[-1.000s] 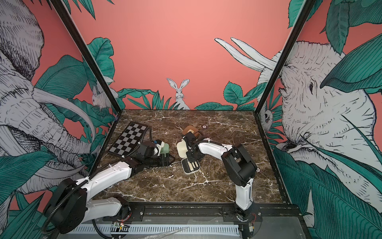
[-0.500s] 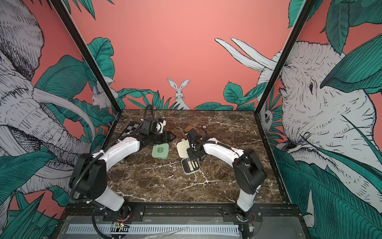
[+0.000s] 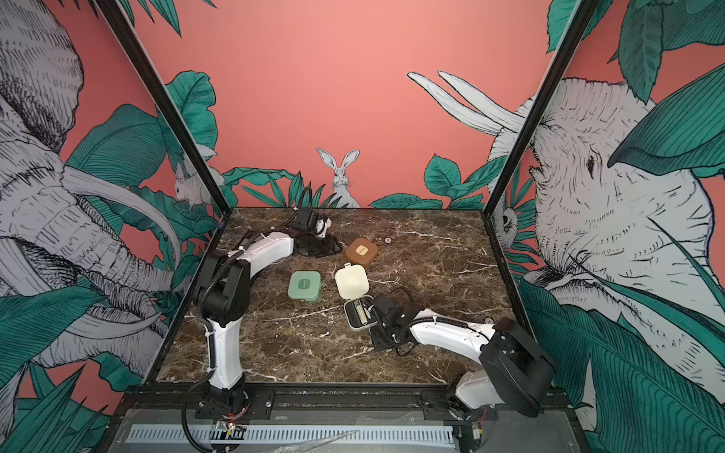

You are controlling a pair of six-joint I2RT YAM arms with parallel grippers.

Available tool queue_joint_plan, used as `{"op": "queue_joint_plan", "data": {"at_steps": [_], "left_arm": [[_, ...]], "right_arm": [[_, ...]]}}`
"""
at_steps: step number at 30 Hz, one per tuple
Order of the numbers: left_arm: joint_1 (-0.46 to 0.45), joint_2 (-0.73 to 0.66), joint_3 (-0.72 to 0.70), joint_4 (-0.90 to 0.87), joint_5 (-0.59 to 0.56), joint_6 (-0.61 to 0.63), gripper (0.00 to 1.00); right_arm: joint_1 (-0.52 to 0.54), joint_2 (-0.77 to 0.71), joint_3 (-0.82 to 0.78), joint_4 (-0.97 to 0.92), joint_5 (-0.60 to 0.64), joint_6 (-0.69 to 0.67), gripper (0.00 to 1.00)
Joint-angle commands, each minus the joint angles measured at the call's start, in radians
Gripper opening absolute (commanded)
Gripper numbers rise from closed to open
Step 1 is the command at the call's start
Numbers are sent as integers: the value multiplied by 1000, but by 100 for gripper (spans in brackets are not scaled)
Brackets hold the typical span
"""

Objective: Organize nail clipper sets
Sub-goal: Close the storage box at the center of the board.

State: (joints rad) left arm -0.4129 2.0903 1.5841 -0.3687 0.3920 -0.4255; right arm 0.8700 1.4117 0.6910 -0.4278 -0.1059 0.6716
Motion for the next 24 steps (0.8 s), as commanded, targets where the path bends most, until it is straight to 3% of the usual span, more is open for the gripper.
{"op": "queue_joint_plan", "data": {"at_steps": [1,11,24], "left_arm": [[0,-1,30,-76,58,40,42],[-15,-69,-102,-20,244,54,40],[-58,-298,-331,54,279,13,41]], "right_arm": [[0,48,26,107,20,50,12],[-78,143,94,107,27,38,12],[-181,279,285,42,-30,-49,17]]}}
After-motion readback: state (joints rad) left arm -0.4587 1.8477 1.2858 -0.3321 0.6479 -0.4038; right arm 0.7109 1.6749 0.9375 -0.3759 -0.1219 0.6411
